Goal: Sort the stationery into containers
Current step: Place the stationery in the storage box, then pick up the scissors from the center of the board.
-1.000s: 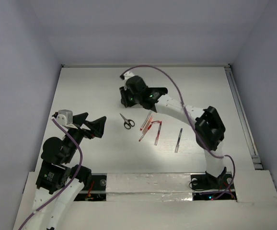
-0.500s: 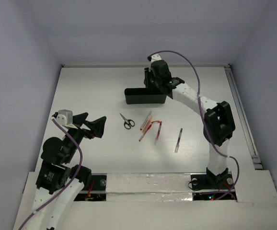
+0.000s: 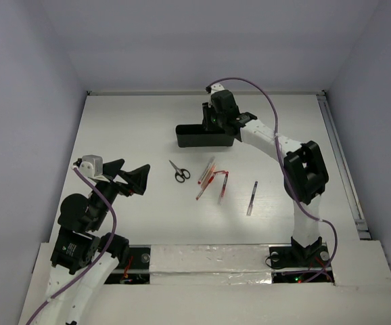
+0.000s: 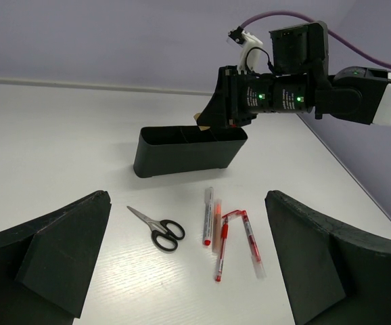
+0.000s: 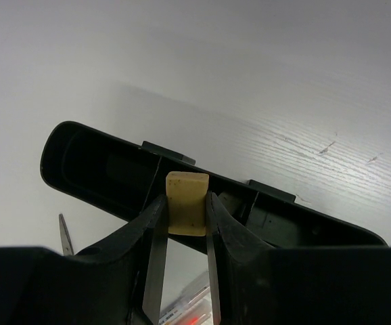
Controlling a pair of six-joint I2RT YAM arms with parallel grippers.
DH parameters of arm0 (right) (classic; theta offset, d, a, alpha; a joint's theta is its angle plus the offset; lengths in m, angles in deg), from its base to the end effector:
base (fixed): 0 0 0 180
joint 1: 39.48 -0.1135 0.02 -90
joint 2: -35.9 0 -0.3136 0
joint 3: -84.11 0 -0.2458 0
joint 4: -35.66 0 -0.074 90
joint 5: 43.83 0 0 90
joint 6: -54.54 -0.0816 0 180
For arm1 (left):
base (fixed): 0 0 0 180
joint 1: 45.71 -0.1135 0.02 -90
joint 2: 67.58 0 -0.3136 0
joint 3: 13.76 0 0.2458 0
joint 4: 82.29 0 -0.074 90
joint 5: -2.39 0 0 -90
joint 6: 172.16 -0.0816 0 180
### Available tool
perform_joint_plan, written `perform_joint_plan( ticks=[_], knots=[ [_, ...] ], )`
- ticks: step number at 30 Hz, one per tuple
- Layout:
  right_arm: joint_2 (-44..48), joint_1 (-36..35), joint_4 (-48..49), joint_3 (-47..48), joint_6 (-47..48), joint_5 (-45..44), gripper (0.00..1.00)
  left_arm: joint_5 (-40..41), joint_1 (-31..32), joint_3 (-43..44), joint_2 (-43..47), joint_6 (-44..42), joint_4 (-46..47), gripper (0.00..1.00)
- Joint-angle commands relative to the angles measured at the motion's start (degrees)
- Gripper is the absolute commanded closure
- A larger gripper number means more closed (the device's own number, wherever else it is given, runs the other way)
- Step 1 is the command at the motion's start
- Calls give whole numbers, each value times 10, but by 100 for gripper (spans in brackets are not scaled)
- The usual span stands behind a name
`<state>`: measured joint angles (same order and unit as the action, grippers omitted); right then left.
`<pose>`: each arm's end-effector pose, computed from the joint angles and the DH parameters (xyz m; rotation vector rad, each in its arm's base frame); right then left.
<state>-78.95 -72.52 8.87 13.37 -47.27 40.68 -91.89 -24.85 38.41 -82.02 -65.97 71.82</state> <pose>0.4465 0.2811 0.2910 -0.3409 2.1270 0.3564 0.0565 -0.0280 0.3740 0.1204 1.3845 -0.5923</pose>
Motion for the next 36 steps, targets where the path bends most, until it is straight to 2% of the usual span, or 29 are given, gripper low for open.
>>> perform_joint_plan(
  ticks=[1,5,15,24,30,36],
  knots=[
    [-1,3,12,6,0,7,72,-1,-3,3,-1,-3,32,1],
    [1,3,11,-1,-1,7,69,-1,-3,3,-1,-3,32,1],
    [8,3,6,-9,1,8,53,11,-3,5,-2,-1,29,1],
    [52,3,26,-42,-6,37,53,29,-3,5,-8,7,29,1],
    [83,-62,18,-86,-2,41,60,30,-3,2,-24,16,31,1],
    [87,-143,-9,-135,3,8,62,30,-3,3,-56,25,26,1]
  ],
)
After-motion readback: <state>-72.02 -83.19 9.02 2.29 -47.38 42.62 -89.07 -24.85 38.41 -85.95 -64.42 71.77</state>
